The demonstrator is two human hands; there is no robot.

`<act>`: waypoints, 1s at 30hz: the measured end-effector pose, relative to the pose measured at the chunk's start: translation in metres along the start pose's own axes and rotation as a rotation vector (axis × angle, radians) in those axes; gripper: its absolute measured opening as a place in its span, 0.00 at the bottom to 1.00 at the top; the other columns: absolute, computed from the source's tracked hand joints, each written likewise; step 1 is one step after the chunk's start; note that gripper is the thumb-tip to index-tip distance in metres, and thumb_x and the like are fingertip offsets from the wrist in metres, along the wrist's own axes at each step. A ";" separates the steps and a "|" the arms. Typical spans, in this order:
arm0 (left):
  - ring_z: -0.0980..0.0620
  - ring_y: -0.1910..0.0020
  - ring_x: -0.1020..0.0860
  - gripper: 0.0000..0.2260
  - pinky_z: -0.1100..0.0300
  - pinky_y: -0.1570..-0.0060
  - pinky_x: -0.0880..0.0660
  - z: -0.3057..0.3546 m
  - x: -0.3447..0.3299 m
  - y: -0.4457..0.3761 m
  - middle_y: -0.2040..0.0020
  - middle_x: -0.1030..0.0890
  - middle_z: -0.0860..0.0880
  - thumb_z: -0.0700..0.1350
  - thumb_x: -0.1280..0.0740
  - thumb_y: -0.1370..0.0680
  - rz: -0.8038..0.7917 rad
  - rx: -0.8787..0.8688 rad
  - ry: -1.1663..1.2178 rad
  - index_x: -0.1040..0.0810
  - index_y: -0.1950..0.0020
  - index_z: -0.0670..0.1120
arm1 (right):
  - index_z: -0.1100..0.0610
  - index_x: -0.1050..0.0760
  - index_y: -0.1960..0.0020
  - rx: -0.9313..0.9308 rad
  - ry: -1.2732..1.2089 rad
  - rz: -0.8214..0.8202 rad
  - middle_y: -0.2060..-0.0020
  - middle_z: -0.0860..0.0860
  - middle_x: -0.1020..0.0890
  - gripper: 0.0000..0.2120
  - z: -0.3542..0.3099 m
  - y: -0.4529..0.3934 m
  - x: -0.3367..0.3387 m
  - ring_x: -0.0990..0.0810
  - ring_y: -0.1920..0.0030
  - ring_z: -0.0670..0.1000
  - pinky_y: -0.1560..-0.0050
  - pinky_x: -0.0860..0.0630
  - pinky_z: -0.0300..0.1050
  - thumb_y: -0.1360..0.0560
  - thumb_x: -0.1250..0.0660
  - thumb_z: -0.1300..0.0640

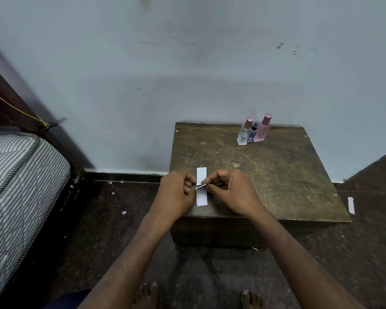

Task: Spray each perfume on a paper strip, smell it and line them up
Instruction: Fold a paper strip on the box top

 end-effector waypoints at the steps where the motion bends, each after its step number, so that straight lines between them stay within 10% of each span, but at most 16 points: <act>1: 0.59 0.61 0.20 0.08 0.79 0.62 0.28 0.000 -0.001 0.000 0.57 0.17 0.54 0.40 0.26 0.23 0.003 -0.003 -0.006 0.16 0.46 0.50 | 0.53 0.12 0.53 -0.010 -0.010 0.009 0.59 0.43 0.11 0.06 0.000 0.000 0.001 0.13 0.58 0.41 0.52 0.18 0.36 0.26 0.22 0.62; 8: 0.56 0.56 0.16 0.07 0.56 0.52 0.15 -0.004 0.003 0.000 0.54 0.16 0.54 0.41 0.34 0.16 0.029 -0.011 0.092 0.16 0.45 0.48 | 0.51 0.13 0.58 0.016 0.070 0.099 0.65 0.41 0.14 0.07 -0.004 0.004 -0.007 0.16 0.65 0.41 0.62 0.24 0.30 0.29 0.21 0.63; 15: 0.61 0.58 0.19 0.07 0.78 0.59 0.27 -0.002 0.004 0.004 0.54 0.16 0.54 0.44 0.23 0.23 0.007 -0.044 0.049 0.17 0.46 0.50 | 0.52 0.14 0.61 0.006 0.080 0.115 0.64 0.43 0.13 0.10 -0.004 0.004 -0.010 0.15 0.65 0.43 0.61 0.21 0.34 0.32 0.21 0.66; 30: 0.58 0.54 0.21 0.17 0.50 0.49 0.17 -0.003 -0.004 0.006 0.46 0.25 0.55 0.45 0.27 0.24 -0.004 -0.124 -0.134 0.20 0.37 0.60 | 0.53 0.18 0.53 0.001 -0.006 0.180 0.60 0.45 0.13 0.08 0.000 0.001 -0.008 0.14 0.59 0.41 0.53 0.16 0.43 0.25 0.24 0.64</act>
Point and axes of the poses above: each hand's wrist, its own y-axis away from the middle knuckle, its own x-axis out of the back of the hand, z = x × y, the point moved 2 cm from there along -y, towards the middle knuckle
